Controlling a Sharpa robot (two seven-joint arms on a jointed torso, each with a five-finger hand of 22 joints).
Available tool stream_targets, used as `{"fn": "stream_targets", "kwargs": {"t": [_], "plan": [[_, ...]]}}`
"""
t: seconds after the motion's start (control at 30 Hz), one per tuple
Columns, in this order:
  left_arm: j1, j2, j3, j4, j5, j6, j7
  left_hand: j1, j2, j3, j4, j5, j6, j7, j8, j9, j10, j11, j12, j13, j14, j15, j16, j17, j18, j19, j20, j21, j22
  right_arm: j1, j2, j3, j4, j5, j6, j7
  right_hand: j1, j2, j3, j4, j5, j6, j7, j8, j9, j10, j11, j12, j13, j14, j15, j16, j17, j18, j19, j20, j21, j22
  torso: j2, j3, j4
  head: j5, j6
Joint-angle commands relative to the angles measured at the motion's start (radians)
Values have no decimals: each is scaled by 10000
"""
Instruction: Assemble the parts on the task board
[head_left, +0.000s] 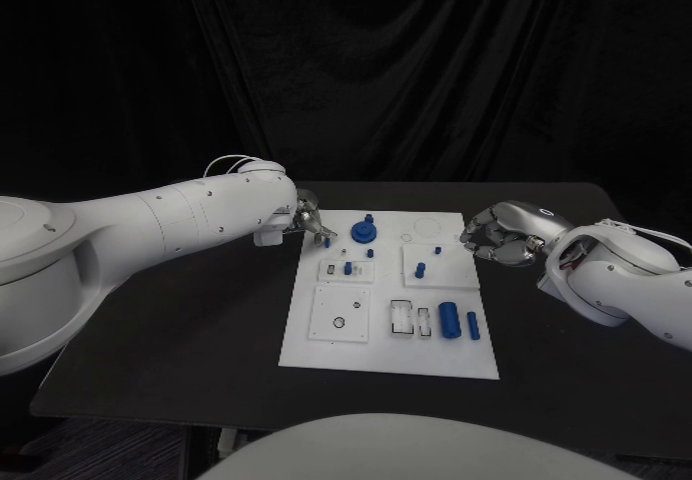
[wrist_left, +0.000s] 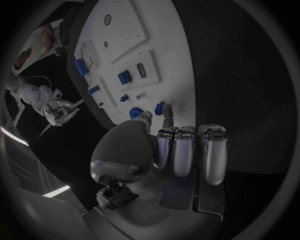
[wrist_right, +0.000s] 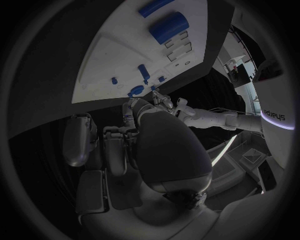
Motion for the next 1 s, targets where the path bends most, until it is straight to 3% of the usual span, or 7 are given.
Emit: {"fn": "stream_targets", "kwargs": {"t": [0.03, 0.73, 0.9, 1.0], "plan": [[-28, 15, 7, -1, 4, 59, 225, 118, 24, -8, -32, 71, -58, 51, -51, -20, 1032, 90, 26, 2612, 1038, 85, 26, 2633, -63, 1050, 102, -34, 2634, -23, -5, 7, -1, -13, 86, -216, -24, 85, 84, -8, 68, 30, 4, 42, -16, 1060, 47, 27, 2628, 1057, 51, 1, 2607, 31, 11, -14, -56, 1771, -1, 0, -4, -18, 1], [-37, 91, 8, -68, 4, -47, 333, 281, 57, 45, -143, 309, -69, 81, -221, -82, 1032, 128, 26, 2612, 1038, 130, 26, 2633, -63, 1050, 157, -34, 2634, -24, 32, 7, -24, -13, 149, -245, -19, 90, 95, -16, 69, 29, 6, 42, -17, 1060, 49, 27, 2628, 1055, 52, -2, 2604, 30, 12, -14, -54, 1771, 8, 2, 2, -26, 1], [-41, 108, 8, -88, 4, -58, 372, 434, 70, 130, -264, 648, -66, 85, -340, -117, 1032, 137, 26, 2612, 1038, 145, 26, 2633, -63, 1050, 180, -34, 2634, -24, 35, 7, -28, -13, 163, -253, -19, 90, 95, -16, 69, 29, 6, 42, -17, 1060, 49, 27, 2628, 1055, 52, -2, 2604, 30, 12, -14, -54, 1771, 8, 4, 2, -26, 1], [-43, 119, 8, -95, 4, -56, 387, 457, 71, 145, -284, 674, -66, 85, -354, -120, 1032, 137, 26, 2612, 1038, 146, 26, 2633, -63, 1050, 182, -34, 2634, -24, 42, 7, -29, -13, 182, -258, -19, 90, 95, -16, 69, 29, 6, 42, -17, 1060, 49, 27, 2628, 1055, 52, -2, 2604, 30, 12, -14, -54, 1771, 6, 5, -4, -11, 1]]}}
